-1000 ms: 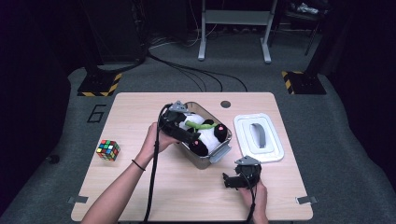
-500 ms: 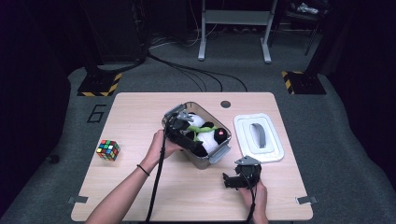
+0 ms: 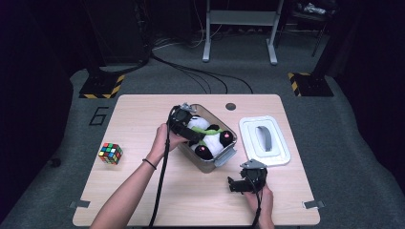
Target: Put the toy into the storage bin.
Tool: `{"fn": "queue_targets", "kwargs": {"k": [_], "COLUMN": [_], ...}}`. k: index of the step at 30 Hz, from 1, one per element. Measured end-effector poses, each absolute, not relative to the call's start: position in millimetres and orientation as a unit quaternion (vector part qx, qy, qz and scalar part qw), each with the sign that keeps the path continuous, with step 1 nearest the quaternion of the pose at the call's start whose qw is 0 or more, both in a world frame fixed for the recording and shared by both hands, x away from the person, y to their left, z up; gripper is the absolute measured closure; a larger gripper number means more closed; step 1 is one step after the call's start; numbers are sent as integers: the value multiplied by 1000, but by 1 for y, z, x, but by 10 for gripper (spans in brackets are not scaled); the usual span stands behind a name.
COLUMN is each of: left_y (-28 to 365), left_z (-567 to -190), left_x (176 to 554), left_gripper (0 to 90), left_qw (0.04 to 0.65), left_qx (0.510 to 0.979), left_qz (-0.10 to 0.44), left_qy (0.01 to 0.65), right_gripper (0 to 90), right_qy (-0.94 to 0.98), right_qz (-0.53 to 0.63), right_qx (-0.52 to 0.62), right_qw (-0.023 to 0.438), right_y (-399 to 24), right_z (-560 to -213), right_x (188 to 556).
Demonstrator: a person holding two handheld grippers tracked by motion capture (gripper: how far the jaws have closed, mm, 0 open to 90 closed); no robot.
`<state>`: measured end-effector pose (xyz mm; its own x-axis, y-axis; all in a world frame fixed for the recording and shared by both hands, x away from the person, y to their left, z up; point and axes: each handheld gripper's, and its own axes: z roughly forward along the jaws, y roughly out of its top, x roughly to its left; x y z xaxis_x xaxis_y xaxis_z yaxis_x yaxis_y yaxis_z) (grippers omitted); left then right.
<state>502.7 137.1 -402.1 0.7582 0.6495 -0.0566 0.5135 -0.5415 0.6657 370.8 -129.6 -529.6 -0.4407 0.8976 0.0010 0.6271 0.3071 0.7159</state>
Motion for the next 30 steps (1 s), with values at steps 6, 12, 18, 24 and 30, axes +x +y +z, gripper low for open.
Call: {"fn": "queue_targets", "kwargs": {"k": [6,12,18,24,30], "left_y": [138,142,141,144,144], "left_z": [-400,-383,-383,-386,-385], "left_x": [499,485,477,475,471], "left_gripper": [47,31,13,5,2], "left_qw": [357,379,379,389,390], "left_qx": [866,862,866,861,861], "left_qz": [111,116,99,95,96], "left_qy": [332,316,311,312,311], "right_gripper": [0,0,0,0,0], "right_qy": [782,782,782,780,779], "right_qz": [330,330,330,330,330], "right_qx": [487,488,488,491,492], "right_qw": [205,205,205,205,205], "right_y": [-130,-130,-130,-129,-129], "right_z": [-530,-530,-530,-530,-530], "right_x": [371,371,371,371,371]}}
